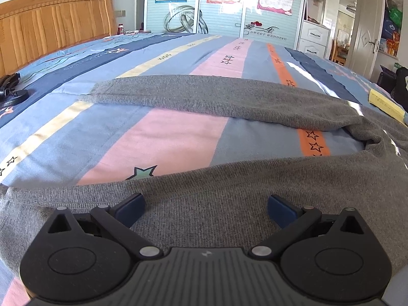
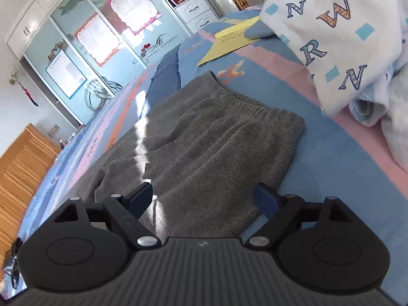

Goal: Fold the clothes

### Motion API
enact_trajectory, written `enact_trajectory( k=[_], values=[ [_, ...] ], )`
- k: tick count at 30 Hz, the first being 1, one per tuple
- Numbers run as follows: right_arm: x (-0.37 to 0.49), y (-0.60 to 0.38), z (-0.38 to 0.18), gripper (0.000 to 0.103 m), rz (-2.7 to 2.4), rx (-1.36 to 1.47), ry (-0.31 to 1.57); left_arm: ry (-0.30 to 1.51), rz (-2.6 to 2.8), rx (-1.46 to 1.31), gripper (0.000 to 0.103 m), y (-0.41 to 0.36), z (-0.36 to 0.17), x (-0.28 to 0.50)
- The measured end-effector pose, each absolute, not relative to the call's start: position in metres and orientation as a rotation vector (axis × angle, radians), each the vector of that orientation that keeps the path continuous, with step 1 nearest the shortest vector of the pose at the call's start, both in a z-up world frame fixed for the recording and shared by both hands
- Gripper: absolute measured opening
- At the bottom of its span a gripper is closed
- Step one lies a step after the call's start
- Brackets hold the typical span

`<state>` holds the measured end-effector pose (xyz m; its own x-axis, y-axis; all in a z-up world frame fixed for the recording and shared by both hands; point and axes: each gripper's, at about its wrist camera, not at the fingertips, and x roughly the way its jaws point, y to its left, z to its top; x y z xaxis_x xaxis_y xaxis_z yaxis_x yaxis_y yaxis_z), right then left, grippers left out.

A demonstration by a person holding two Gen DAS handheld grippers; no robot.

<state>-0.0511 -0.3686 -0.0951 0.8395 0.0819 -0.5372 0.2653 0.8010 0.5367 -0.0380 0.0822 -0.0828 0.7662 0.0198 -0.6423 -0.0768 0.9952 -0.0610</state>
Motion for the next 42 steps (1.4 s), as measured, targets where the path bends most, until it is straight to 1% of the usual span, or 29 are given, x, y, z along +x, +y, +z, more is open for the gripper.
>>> enact_trajectory(
  k=[4,7,10,13,15,16,17,19,21,25,32,34,39,42],
  values=[
    [-0.065,-0.367,-0.099,0.087,-0.116,0.672,0.542,0.647,0.027,-0.107,0.102,0.087,-0.076,-0.055],
    [-0.076,-0.366,-0.102,0.088,-0.126,0.720,0.525,0.664,0.053,-0.132,0.102,0.105,-0.074,-0.059],
    [-0.092,-0.364,-0.104,0.088,-0.107,0.758,0.499,0.701,0.128,-0.192,0.102,0.142,-0.080,-0.061],
    [-0.111,-0.359,-0.106,0.089,-0.089,0.793,0.456,0.698,0.113,-0.235,0.102,0.180,-0.080,-0.064],
    [-0.121,-0.356,-0.109,0.089,-0.069,0.818,0.443,0.691,0.107,-0.243,0.097,0.198,-0.078,-0.066],
    [-0.124,-0.354,-0.110,0.090,-0.052,0.828,0.438,0.683,0.117,-0.255,0.096,0.206,-0.077,-0.068],
    [-0.126,-0.352,-0.111,0.090,-0.035,0.832,0.435,0.678,0.149,-0.267,0.097,0.211,-0.075,-0.070],
    [-0.128,-0.348,-0.112,0.091,-0.004,0.833,0.426,0.683,0.256,-0.283,0.102,0.221,-0.070,-0.078],
    [-0.126,-0.344,-0.112,0.093,0.024,0.828,0.412,0.683,0.343,-0.308,0.102,0.230,-0.065,-0.088],
    [-0.119,-0.339,-0.114,0.095,0.096,0.847,0.416,0.657,0.339,-0.423,0.102,0.237,-0.056,-0.116],
    [-0.123,-0.337,-0.111,0.096,0.136,0.834,0.440,0.724,0.369,-0.522,0.102,0.217,-0.061,-0.144],
    [-0.129,-0.341,-0.109,0.099,0.134,0.849,0.440,0.718,0.362,-0.573,0.102,0.213,-0.062,-0.153],
    [-0.139,-0.356,-0.110,0.100,0.095,0.832,0.457,0.657,0.370,-0.789,0.102,0.224,-0.067,-0.171],
    [-0.140,-0.359,-0.110,0.100,0.109,0.811,0.454,0.649,0.347,-0.859,0.102,0.231,-0.069,-0.170]
  ],
)
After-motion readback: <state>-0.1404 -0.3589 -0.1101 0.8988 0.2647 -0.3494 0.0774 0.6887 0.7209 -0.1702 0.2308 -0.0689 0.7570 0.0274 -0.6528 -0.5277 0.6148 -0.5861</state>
